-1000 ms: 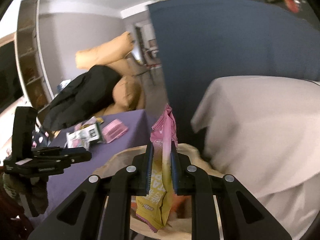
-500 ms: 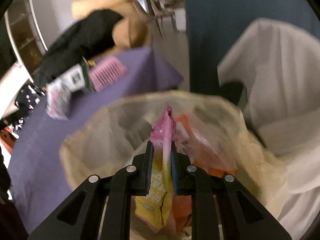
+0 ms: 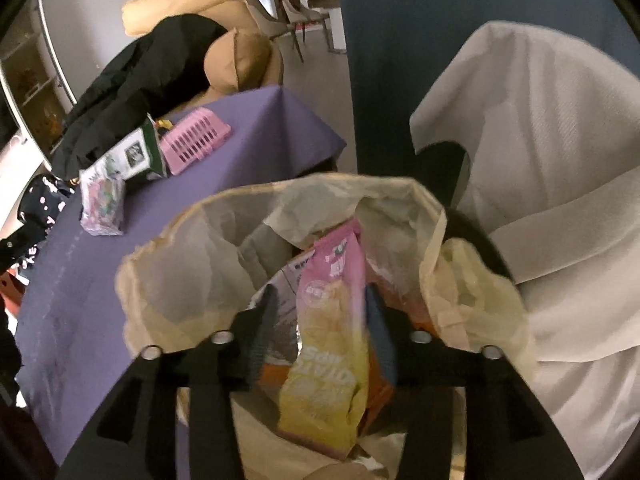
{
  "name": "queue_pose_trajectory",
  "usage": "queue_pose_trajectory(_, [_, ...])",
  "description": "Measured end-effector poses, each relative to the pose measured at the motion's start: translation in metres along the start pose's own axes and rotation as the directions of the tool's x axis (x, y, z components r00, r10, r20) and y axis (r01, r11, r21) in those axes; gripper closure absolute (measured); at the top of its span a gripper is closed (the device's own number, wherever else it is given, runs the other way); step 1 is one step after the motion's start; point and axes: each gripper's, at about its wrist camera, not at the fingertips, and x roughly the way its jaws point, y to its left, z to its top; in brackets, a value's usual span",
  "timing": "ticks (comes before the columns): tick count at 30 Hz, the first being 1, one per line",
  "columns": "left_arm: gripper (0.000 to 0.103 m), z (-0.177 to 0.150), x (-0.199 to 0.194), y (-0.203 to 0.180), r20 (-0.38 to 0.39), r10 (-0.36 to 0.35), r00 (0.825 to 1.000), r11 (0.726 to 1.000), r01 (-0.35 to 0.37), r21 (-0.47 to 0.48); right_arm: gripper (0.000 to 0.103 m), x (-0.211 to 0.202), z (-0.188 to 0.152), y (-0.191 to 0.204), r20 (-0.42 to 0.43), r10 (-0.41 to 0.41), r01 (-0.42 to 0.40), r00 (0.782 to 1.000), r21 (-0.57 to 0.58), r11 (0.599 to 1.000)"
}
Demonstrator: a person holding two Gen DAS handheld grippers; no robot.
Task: Collect trash
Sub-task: 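Lower the chips bag into the trash bag and open the right gripper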
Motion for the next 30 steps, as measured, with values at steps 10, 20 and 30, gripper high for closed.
queue_pose_trajectory(10, [0.059, 0.003, -0.025, 0.047, 0.058, 0.035, 0.998, 0.997, -0.03, -0.076, 0.052, -0.065, 0.026, 0.05, 0.146, -0.033, 0.048, 0.989, -0.104, 0.993])
queue_pose_trajectory(20, [0.058, 0.017, -0.029, 0.123, 0.086, 0.11, 0.99, 0.986, -0.097, -0.136, 0.052, -0.042, 0.04, 0.152, 0.12, 0.027, 0.011, 0.992, -0.307, 0.952])
queue_pose_trajectory(30, [0.058, 0.098, 0.068, 0.172, -0.009, 0.119, 0.993, 0.979, -0.118, -0.165, 0.052, -0.01, 0.056, 0.171, 0.155, 0.007, 0.031, 0.988, -0.244, 0.969])
